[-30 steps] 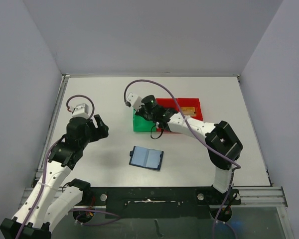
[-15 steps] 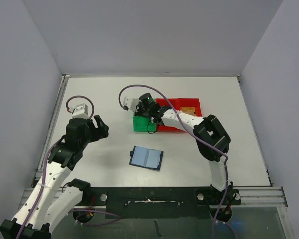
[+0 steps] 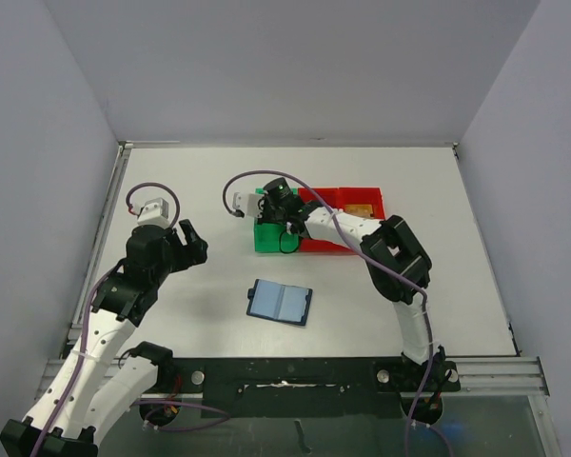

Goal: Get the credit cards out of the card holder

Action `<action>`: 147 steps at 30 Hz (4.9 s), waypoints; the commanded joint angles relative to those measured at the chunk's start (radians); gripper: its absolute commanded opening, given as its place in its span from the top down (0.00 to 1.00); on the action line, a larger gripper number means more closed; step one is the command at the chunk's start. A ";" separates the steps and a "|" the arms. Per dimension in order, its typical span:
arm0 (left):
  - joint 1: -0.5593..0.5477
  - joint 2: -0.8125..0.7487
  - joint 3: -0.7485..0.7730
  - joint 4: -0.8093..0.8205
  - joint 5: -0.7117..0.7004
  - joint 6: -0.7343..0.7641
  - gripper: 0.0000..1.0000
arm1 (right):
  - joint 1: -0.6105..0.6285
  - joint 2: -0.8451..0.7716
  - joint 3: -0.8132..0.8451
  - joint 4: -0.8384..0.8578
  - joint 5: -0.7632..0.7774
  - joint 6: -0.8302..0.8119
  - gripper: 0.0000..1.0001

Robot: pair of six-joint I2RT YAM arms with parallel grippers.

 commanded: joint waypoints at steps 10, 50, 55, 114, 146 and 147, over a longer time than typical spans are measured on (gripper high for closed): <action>0.007 -0.018 0.004 0.062 0.002 0.018 0.26 | -0.034 0.018 0.054 0.056 -0.041 -0.114 0.99; 0.007 0.000 0.000 0.073 0.027 0.021 0.26 | -0.031 -0.073 0.048 -0.015 -0.144 0.136 0.58; 0.007 0.000 -0.001 0.073 0.026 0.021 0.26 | -0.024 -0.103 0.023 0.051 -0.102 0.447 0.65; 0.005 0.069 -0.007 0.087 0.101 0.029 0.26 | 0.035 -0.195 0.155 -0.392 0.109 1.365 0.42; -0.195 0.433 -0.148 0.257 0.563 -0.114 0.38 | 0.421 -0.733 -0.722 -0.302 0.377 2.139 0.43; -0.199 0.440 -0.148 0.256 0.561 -0.114 0.38 | 0.418 -0.743 -0.738 -0.286 0.372 2.140 0.43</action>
